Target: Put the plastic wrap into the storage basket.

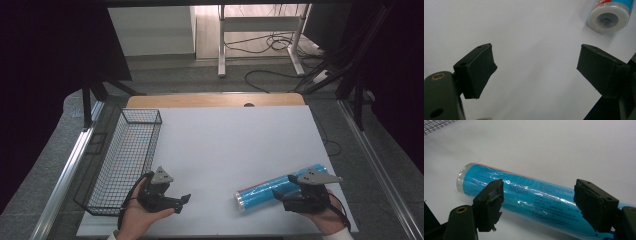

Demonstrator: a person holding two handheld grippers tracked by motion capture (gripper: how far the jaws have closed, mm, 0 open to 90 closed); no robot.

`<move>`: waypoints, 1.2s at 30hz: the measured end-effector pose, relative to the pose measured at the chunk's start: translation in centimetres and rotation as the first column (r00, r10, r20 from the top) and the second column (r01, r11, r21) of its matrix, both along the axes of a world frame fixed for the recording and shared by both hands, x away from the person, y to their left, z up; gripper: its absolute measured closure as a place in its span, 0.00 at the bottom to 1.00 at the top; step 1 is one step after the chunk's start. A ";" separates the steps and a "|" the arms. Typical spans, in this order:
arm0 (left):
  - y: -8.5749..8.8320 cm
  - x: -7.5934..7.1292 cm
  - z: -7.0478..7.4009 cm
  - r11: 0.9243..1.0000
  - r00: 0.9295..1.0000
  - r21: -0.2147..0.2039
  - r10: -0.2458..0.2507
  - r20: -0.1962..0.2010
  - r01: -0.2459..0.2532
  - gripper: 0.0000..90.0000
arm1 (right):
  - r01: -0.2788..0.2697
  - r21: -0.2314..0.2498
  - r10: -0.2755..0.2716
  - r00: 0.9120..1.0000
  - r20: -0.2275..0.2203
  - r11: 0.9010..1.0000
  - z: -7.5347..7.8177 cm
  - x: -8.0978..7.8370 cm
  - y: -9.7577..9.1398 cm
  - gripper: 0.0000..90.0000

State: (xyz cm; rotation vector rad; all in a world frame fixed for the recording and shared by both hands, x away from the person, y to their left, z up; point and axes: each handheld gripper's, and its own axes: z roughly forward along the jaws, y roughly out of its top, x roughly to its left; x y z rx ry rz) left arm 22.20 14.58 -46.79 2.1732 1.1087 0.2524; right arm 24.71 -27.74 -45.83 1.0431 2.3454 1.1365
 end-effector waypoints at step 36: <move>0.8 -0.3 0.3 1.000 1.000 0.002 0.005 0.008 -0.005 0.16 | 0.007 -0.031 -0.008 0.999 -0.049 0.999 2.1 2.2 0.0 0.34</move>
